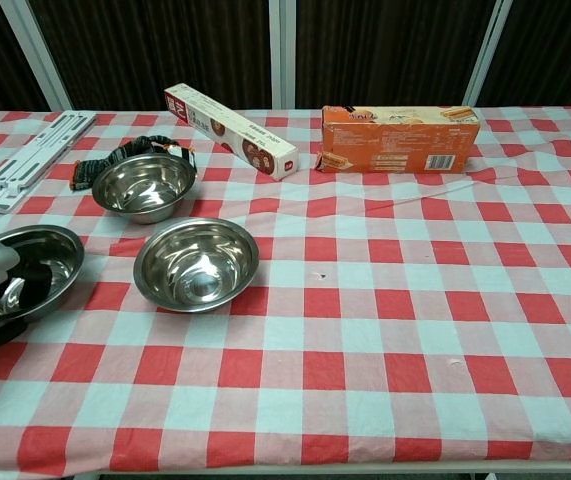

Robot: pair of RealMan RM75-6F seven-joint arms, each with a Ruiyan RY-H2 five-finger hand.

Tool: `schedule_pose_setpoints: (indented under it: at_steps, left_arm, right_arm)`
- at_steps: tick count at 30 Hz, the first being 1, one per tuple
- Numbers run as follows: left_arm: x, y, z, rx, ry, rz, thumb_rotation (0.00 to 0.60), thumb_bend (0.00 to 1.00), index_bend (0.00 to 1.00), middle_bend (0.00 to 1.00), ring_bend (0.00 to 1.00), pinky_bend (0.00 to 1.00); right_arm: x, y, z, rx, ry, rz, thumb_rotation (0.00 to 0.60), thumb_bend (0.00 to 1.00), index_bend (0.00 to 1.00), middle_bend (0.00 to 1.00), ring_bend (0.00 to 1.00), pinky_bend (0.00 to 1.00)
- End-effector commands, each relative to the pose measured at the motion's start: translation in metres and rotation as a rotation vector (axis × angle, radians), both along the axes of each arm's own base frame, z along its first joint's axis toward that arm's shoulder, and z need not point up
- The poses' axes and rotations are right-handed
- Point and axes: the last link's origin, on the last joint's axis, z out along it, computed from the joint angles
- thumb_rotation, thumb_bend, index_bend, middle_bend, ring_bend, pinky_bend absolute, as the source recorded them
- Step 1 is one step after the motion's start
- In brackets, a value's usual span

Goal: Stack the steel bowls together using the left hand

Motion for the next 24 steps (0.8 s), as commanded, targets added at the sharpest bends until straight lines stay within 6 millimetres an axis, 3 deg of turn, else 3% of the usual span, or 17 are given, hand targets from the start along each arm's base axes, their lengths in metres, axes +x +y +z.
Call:
schedule_pose_setpoints:
  at_steps: [1, 24]
  left_arm:
    - [-0.001, -0.001, -0.001, -0.003, 0.005, 0.002, 0.6, 0.38, 0.62, 0.63, 0.61, 0.72]
    - [0.01, 0.001, 0.009, 0.044, 0.011, -0.045, 0.6, 0.4, 0.67, 0.68, 0.67, 0.78]
  right_arm:
    - [-0.001, 0.0, 0.001, -0.002, -0.001, -0.004, 0.6, 0.03, 0.0, 0.0, 0.0, 0.0]
    - [-0.006, 0.0, -0.001, 0.005, -0.003, -0.019, 0.6, 0.03, 0.0, 0.0, 0.0, 0.0]
